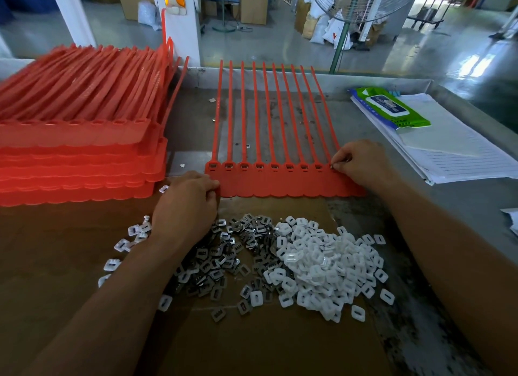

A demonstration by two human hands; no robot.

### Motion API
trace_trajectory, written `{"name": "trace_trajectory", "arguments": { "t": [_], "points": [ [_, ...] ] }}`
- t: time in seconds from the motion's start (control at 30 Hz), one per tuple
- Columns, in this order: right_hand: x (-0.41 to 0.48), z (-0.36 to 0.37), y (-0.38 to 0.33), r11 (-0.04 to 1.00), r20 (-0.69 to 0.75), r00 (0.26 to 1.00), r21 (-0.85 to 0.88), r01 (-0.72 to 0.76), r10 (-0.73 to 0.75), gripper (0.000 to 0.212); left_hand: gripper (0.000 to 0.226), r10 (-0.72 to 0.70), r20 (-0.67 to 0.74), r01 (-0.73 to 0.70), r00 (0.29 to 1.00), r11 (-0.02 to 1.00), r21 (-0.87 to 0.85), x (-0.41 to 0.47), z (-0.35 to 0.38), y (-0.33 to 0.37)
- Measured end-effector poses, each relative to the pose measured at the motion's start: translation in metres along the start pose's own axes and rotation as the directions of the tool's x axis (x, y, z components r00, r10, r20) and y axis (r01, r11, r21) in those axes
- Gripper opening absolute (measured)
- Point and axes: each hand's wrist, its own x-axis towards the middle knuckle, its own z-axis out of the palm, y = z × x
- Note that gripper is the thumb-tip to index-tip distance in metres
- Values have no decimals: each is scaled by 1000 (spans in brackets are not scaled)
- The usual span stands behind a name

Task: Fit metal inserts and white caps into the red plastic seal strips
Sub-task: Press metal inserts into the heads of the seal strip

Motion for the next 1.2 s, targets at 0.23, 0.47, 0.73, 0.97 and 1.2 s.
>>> {"name": "trace_trajectory", "arguments": {
  "t": [0.23, 0.47, 0.73, 0.97, 1.2],
  "points": [
    [-3, 1, 0, 996, -90, 994, 81, -47, 54, 16, 25, 6, -4, -6, 1000, 1000, 0, -1, -1, 0],
    [-2, 3, 4, 994, -94, 993, 95, -63, 72, 16, 26, 4, -2, -4, 1000, 1000, 2, 0, 0, 0],
    [-7, 0, 7, 972, -55, 991, 206, -110, 124, 17, 25, 7, -9, -7, 1000, 1000, -3, 0, 0, -1],
    [-26, -13, 1, 975, -76, 993, 212, -69, 87, 19, 25, 1, -9, -1, 1000, 1000, -5, 0, 0, -1],
    [-45, -18, -29, 959, 28, 995, 270, 80, -91, 12, 25, 0, -6, 0, 1000, 1000, 4, 0, 0, -1]
  ]
}}
